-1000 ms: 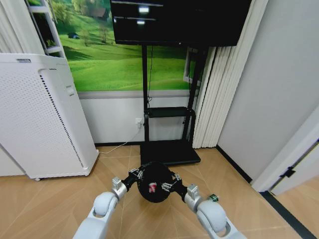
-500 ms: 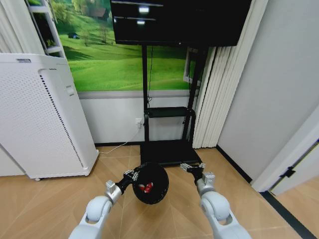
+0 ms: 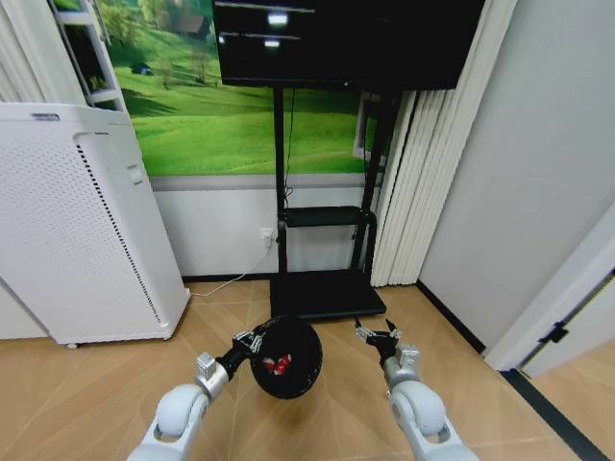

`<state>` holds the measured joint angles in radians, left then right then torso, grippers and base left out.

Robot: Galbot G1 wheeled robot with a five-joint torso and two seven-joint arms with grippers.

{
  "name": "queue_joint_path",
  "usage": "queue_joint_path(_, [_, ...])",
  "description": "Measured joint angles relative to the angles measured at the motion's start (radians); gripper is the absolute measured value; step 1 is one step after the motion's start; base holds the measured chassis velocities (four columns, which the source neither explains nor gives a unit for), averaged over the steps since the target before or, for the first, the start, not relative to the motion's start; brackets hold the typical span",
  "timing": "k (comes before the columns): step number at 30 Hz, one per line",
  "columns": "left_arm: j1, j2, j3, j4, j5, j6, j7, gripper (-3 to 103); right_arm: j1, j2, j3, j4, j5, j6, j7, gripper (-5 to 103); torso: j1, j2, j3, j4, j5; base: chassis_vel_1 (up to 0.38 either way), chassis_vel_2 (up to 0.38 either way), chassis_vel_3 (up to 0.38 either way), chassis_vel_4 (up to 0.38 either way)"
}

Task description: Pick up the trash bin and place the garbage on the floor into it.

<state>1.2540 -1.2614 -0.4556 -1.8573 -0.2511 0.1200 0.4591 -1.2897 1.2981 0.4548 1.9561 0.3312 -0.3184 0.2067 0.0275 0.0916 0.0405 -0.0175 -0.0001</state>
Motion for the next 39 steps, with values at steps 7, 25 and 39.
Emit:
queue_joint_path(7, [0.005,0.002,-0.003,0.002,0.004,0.003,-0.001,7,0.002,-0.009,-0.002,-0.015,0.011,0.009,-0.015,100,0.0,0.0,0.0,-0.0003,0.0005,-0.17,-0.181,0.184,0.185])
queue_joint_path(25, [0.008,-0.008,-0.017,-0.003,0.003,0.002,-0.002,7,0.038,0.011,-0.077,-0.177,0.014,0.024,0.007,100,0.0,0.0,0.0,-0.0005,0.0001,-0.234,-0.259,0.252,0.254])
queue_joint_path(39, [0.023,-0.007,-0.024,-0.031,0.0,0.005,-0.003,7,0.133,0.003,-0.053,-0.417,0.058,-0.102,0.113,100,0.0,0.0,0.0,-0.0004,0.0001,0.037,0.039,-0.026,-0.023])
